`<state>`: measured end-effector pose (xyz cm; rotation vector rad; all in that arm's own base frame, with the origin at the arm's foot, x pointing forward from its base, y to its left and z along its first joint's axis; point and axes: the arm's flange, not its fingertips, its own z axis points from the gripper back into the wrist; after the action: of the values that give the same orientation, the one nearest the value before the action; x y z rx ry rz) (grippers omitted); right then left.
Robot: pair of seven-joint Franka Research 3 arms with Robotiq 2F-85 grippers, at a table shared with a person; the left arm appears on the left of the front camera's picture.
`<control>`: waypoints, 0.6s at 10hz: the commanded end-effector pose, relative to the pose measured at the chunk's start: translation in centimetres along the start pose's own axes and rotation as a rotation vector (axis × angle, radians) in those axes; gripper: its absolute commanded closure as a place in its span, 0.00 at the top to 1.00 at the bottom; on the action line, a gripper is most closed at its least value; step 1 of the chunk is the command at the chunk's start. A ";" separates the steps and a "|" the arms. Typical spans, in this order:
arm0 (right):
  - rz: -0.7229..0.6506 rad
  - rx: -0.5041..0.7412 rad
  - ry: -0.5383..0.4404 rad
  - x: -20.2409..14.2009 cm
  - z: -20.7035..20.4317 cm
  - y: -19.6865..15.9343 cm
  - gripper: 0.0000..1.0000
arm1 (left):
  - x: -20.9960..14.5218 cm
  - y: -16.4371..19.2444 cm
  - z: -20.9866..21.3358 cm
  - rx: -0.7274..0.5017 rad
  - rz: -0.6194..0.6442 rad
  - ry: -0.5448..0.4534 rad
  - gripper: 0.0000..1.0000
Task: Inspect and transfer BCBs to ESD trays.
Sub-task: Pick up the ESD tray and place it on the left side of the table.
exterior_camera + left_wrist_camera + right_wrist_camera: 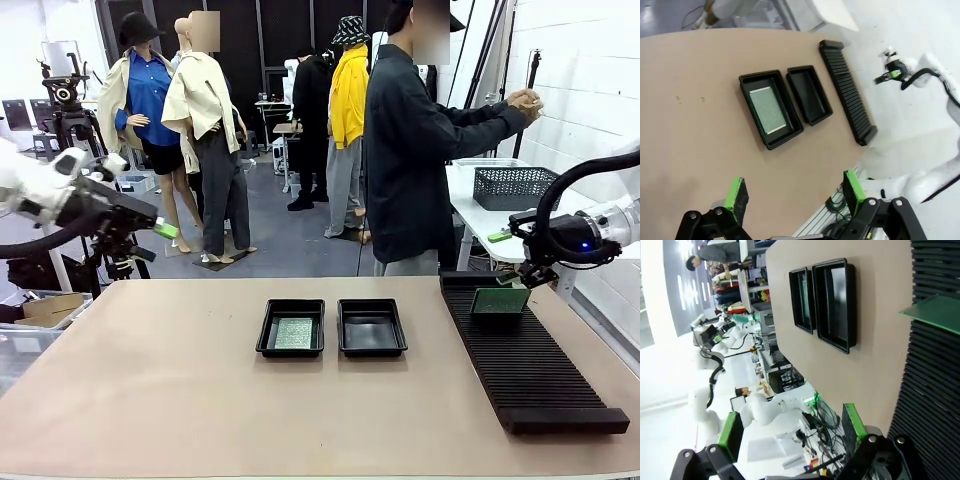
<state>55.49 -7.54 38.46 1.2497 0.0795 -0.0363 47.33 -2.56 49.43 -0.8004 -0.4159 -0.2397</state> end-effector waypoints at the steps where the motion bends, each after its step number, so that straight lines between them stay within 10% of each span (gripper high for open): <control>1: -0.014 0.050 0.037 0.4 1.1 -0.9 1.00 | 0.8 -2.6 -2.4 0.131 0.003 0.065 1.00; 6: -0.069 0.121 -0.049 -0.7 2.2 -3.2 1.00 | 3.0 -8.0 -8.7 0.292 -0.010 0.208 1.00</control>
<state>54.70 -11.06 36.35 1.3459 0.1080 -0.1048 48.60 -13.52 49.44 -0.5226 -0.2864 -0.2747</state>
